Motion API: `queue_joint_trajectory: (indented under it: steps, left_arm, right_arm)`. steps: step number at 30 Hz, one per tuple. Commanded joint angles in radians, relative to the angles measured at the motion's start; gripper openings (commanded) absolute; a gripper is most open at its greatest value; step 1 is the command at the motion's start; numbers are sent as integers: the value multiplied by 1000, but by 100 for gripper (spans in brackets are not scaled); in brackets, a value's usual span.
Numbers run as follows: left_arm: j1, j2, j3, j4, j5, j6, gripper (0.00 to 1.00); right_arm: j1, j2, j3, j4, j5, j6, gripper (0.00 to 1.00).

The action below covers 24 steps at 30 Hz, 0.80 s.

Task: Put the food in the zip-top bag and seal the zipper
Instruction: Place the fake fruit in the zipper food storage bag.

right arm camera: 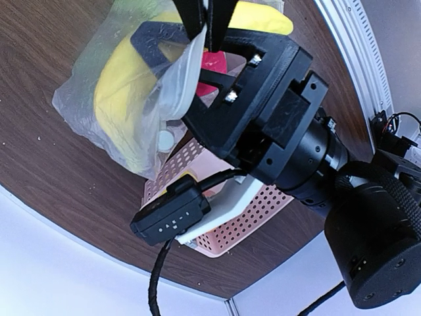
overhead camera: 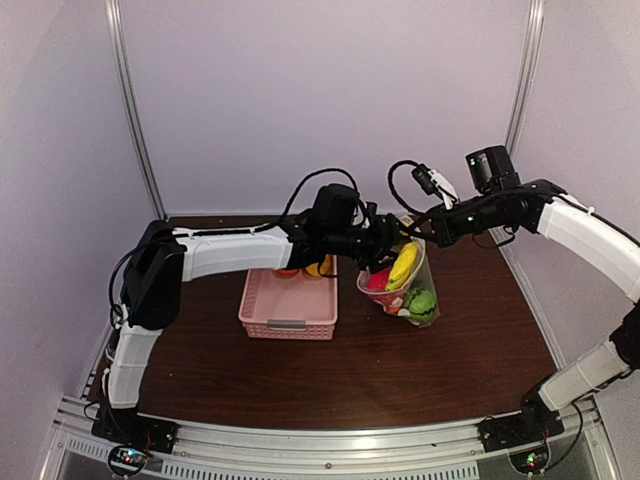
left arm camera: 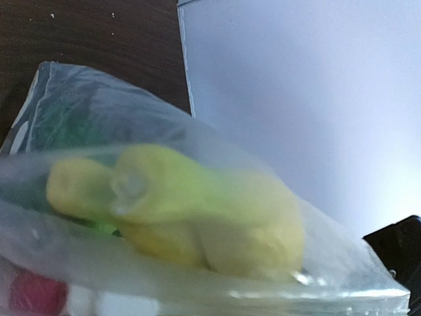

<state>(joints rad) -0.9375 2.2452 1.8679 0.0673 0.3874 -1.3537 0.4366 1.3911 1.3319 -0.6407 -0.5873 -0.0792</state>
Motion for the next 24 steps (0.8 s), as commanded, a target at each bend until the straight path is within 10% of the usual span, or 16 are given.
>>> queue_joint_trajectory:
  steps: [1,4,19,24]
  left_arm:
    - [3,32,31,64,-100,-64,79]
    - [4,48,92,3,-80,-21,97]
    - [-19,-258,-10,-259,-84,481,98]
    - [3,-321,-96,-466,-292,707,98]
  right_arm:
    - [8,-38,14,-4,-64,5,0]
    - [7,-34,39,-22,-56,6,0]
    - [-62,23,61,4,105,34,0]
    - [-77,31,87,9,173,42,0]
